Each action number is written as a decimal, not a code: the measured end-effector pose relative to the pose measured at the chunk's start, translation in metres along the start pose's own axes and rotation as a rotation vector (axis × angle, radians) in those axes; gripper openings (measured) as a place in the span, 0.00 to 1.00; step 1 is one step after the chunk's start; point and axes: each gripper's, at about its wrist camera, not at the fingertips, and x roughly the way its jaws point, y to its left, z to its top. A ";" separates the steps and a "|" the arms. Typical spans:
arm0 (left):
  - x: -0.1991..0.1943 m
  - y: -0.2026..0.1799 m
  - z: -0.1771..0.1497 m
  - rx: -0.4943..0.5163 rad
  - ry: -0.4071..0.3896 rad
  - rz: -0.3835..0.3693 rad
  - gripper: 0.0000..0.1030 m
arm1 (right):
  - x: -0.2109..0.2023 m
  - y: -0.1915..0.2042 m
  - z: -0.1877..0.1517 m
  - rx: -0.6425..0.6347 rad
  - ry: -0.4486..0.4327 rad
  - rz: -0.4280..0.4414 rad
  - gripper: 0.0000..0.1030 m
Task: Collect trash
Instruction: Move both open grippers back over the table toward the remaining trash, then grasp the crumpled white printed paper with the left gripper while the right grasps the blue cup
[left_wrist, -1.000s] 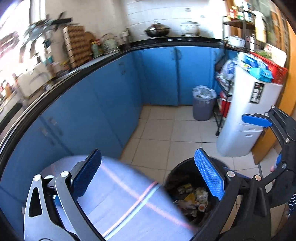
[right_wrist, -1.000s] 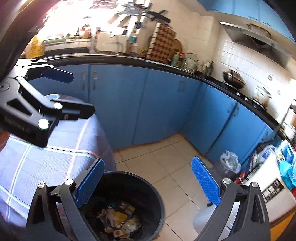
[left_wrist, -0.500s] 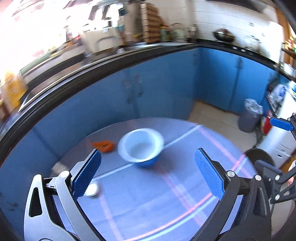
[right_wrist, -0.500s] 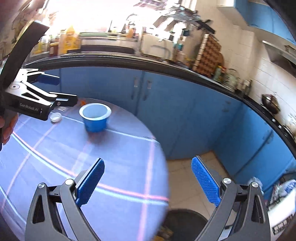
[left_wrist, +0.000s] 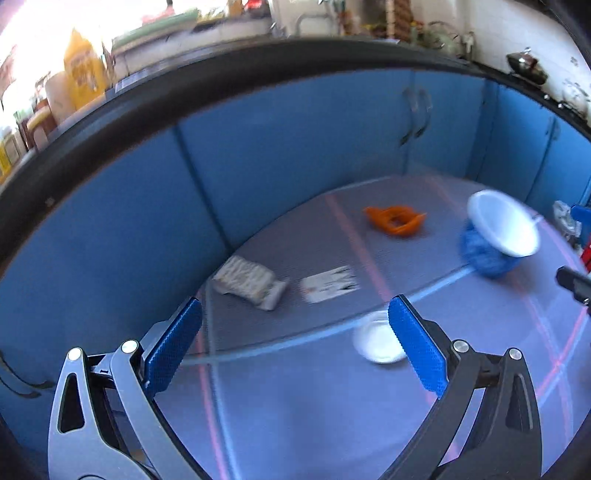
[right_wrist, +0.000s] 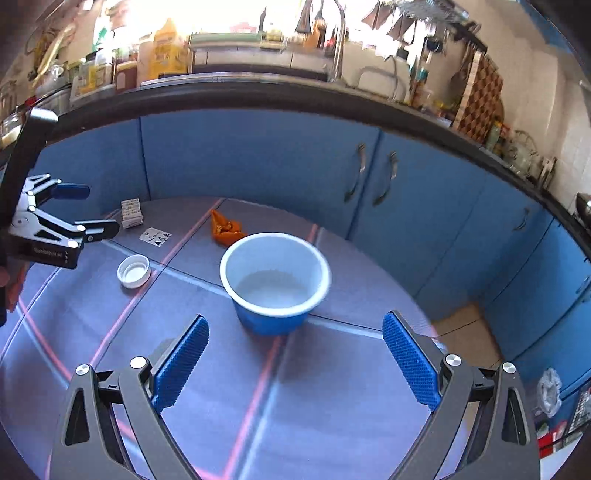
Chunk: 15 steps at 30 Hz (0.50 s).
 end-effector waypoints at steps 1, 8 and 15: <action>0.010 0.008 -0.001 -0.005 0.009 -0.001 0.96 | 0.006 0.002 0.002 0.001 0.006 -0.001 0.90; 0.057 0.036 0.003 -0.024 0.045 -0.022 0.96 | 0.044 0.012 0.018 0.011 0.040 0.001 0.90; 0.069 0.048 0.009 -0.055 0.061 -0.044 0.53 | 0.061 0.019 0.027 0.005 0.044 0.004 0.90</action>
